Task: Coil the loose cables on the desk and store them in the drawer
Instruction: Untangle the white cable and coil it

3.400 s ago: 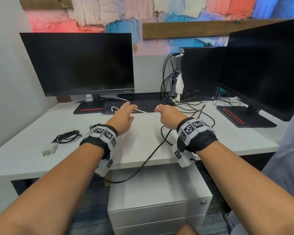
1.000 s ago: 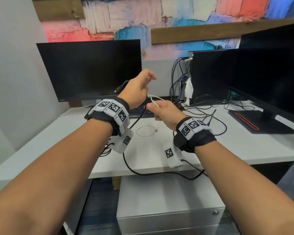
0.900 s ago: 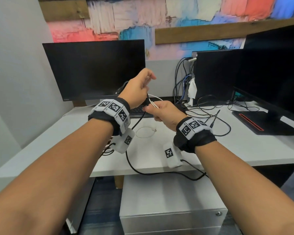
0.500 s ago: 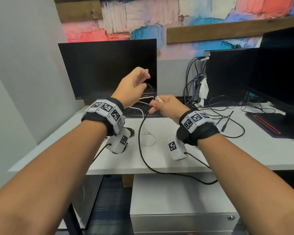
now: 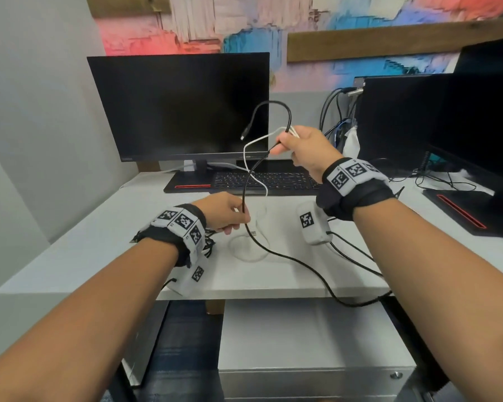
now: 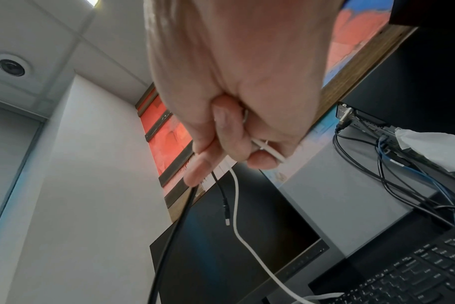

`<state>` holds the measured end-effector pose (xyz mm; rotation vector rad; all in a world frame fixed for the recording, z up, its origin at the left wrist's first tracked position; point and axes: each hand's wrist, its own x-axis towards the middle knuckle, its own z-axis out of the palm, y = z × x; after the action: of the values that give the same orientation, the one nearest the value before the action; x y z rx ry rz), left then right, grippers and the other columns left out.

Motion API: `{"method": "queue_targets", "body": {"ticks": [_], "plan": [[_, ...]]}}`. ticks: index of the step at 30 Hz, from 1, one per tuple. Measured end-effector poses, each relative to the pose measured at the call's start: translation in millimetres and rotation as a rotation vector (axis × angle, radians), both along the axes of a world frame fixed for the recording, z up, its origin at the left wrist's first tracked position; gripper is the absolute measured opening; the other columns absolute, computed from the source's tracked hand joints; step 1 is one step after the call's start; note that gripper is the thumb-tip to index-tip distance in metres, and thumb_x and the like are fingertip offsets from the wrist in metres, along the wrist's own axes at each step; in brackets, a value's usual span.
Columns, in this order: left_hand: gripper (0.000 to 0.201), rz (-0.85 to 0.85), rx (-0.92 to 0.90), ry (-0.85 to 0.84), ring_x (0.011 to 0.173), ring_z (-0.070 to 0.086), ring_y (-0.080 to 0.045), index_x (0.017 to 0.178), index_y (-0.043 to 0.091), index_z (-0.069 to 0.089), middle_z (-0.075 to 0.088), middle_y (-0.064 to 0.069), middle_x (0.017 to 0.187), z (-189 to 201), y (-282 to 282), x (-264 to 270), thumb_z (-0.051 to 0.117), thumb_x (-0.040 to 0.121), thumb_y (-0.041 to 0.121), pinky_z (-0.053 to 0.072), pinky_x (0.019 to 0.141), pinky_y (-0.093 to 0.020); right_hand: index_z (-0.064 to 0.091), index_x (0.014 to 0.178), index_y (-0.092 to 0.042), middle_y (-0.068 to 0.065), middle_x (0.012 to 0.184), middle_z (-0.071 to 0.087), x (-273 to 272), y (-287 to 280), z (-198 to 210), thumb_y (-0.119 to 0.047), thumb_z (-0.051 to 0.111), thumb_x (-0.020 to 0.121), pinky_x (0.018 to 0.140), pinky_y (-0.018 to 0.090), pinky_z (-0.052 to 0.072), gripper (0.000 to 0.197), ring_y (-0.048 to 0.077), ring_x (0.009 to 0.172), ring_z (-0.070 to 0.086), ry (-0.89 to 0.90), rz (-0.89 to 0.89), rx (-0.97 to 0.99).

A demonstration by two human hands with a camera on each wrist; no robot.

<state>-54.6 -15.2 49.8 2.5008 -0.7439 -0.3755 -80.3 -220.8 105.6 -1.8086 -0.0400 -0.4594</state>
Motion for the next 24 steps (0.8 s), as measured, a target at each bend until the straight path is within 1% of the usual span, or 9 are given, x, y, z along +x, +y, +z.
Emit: {"method": "queue_targets", "body": {"ticks": [3, 5, 8, 10, 12, 15, 17, 20, 24], "plan": [[0.011, 0.126, -0.253, 0.096, 0.066, 0.071, -0.023, 0.091, 0.005, 0.058, 0.071, -0.013, 0.074, -0.9, -8.9, 11.3, 0.051, 0.095, 0.014, 0.058, 0.061, -0.03, 0.059, 0.09, -0.017, -0.004, 0.068, 0.073, 4.4, -8.8, 3.4, -0.019, 0.05, 0.096, 0.047, 0.027, 0.023, 0.011, 0.012, 0.047, 0.024, -0.011, -0.014, 0.041], [0.012, 0.239, -0.463, 0.016, 0.077, 0.07, -0.03, 0.087, 0.004, 0.054, 0.068, -0.019, 0.082, 3.4, -10.7, 22.9, 0.047, 0.096, 0.008, 0.058, 0.077, -0.04, 0.061, 0.094, -0.013, -0.003, 0.071, 0.073, 5.2, -14.4, 3.0, -0.018, 0.049, 0.096, 0.047, 0.026, 0.025, 0.013, 0.012, 0.046, 0.025, -0.011, -0.037, 0.052], [0.01, 0.346, -0.753, -0.105, 0.08, 0.06, -0.025, 0.091, 0.007, 0.047, 0.058, -0.02, 0.091, 11.4, -11.2, 33.1, 0.04, 0.096, 0.003, 0.052, 0.078, -0.039, 0.062, 0.093, -0.009, 0.01, 0.084, 0.073, 11.6, -22.5, -6.4, -0.017, 0.046, 0.098, 0.049, 0.027, 0.026, 0.019, 0.013, 0.043, 0.024, 0.032, -0.076, 0.054], [0.016, 0.395, -0.677, -0.209, 0.085, 0.055, -0.021, 0.113, 0.007, 0.046, 0.058, -0.015, 0.1, 14.6, -12.0, 38.2, 0.04, 0.097, 0.01, 0.049, 0.081, -0.037, 0.061, 0.088, -0.011, 0.027, 0.084, 0.063, 16.9, -29.0, -14.0, -0.016, 0.043, 0.099, 0.05, 0.026, 0.031, 0.022, 0.014, 0.047, 0.029, 0.085, -0.124, 0.033], [0.033, 0.419, -0.569, -0.231, 0.105, 0.054, -0.022, 0.13, 0.006, 0.037, 0.054, -0.011, 0.119, 12.3, -10.8, 45.3, 0.04, 0.099, 0.015, 0.043, 0.093, -0.034, 0.055, 0.084, -0.015, 0.011, 0.071, 0.048, 19.2, -36.0, -19.7, -0.014, 0.04, 0.099, 0.051, 0.025, 0.037, 0.021, 0.014, 0.054, 0.038, 0.126, -0.169, 0.028], [0.052, 0.394, -0.392, -0.186, 0.132, 0.04, -0.028, 0.144, 0.006, 0.02, 0.037, -0.015, 0.147, 2.7, -8.0, 51.2, 0.042, 0.098, 0.015, 0.035, 0.108, -0.037, 0.045, 0.073, -0.023, -0.002, 0.074, 0.046, 19.1, -47.8, -27.4, -0.015, 0.044, 0.094, 0.053, 0.026, 0.045, 0.022, 0.011, 0.061, 0.047, 0.148, -0.241, 0.092], [0.064, 0.404, -0.215, -0.167, 0.129, 0.042, -0.031, 0.149, 0.007, 0.009, 0.038, -0.018, 0.145, -3.3, -8.1, 48.9, 0.044, 0.097, 0.019, 0.036, 0.104, -0.038, 0.046, 0.074, -0.023, -0.002, 0.079, 0.049, 16.7, -51.8, -31.2, -0.014, 0.047, 0.092, 0.056, 0.027, 0.049, 0.02, 0.011, 0.064, 0.051, 0.167, -0.252, 0.109], [0.067, 0.413, -0.101, -0.108, 0.113, 0.049, -0.029, 0.148, 0.001, 0.003, 0.054, -0.016, 0.116, -8.4, -12.8, 41.4, 0.043, 0.098, 0.019, 0.037, 0.092, -0.036, 0.047, 0.076, -0.024, -0.001, 0.085, 0.052, 12.7, -51.7, -31.3, -0.013, 0.046, 0.092, 0.056, 0.028, 0.049, 0.02, 0.01, 0.065, 0.053, 0.164, -0.27, 0.152], [0.057, 0.372, 0.011, -0.096, 0.121, 0.049, -0.034, 0.145, -0.001, 0.011, 0.048, -0.022, 0.133, -8.2, -12.3, 42.4, 0.039, 0.098, 0.016, 0.039, 0.098, -0.039, 0.051, 0.081, -0.017, 0.004, 0.075, 0.06, 1.6, -43.0, -24.1, -0.018, 0.034, 0.099, 0.047, 0.023, 0.042, 0.025, 0.007, 0.043, 0.041, 0.101, -0.269, 0.26]]}}
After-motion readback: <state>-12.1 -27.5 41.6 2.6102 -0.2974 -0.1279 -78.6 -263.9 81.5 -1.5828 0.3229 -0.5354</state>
